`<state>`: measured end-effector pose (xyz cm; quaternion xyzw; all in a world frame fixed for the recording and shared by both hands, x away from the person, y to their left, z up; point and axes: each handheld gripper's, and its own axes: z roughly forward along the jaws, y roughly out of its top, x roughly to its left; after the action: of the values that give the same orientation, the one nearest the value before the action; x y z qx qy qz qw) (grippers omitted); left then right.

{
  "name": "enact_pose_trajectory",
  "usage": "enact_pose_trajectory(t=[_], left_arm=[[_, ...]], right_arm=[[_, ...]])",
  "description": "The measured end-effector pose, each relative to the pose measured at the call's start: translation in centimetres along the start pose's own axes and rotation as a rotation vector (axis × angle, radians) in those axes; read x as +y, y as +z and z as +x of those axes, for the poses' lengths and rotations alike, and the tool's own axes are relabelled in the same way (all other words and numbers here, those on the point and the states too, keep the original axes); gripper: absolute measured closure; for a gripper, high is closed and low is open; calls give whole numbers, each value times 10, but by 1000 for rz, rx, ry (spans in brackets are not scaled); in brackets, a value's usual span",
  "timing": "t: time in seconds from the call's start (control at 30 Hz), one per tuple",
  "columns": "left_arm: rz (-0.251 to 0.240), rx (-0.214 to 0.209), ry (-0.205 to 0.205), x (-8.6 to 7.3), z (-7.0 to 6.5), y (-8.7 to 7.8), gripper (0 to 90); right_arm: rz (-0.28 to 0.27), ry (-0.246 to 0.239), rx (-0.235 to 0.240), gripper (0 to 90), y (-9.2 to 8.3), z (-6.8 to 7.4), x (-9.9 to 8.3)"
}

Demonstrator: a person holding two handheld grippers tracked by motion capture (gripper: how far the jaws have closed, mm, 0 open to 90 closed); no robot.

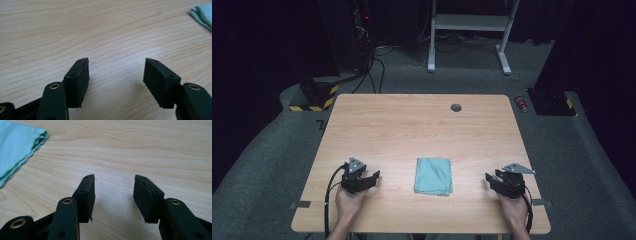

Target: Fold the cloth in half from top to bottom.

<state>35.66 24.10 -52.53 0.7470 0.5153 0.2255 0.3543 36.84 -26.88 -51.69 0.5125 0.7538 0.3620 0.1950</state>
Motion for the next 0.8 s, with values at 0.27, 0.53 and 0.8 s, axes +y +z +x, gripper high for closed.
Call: enact_pose_trajectory(t=[0.27, 0.53, 0.8], left_arm=[[7, 24, 11, 0, -1, 3, 369], [11, 38, 6, 1, -1, 6, 318], [13, 39, 2, 1, -1, 5, 299]], right_arm=[[4, -6, -30, 498, 1, -1, -6], [17, -83, -73, 414, 5, 10, -5], [24, -63, -68, 379, 6, 9, -4]])
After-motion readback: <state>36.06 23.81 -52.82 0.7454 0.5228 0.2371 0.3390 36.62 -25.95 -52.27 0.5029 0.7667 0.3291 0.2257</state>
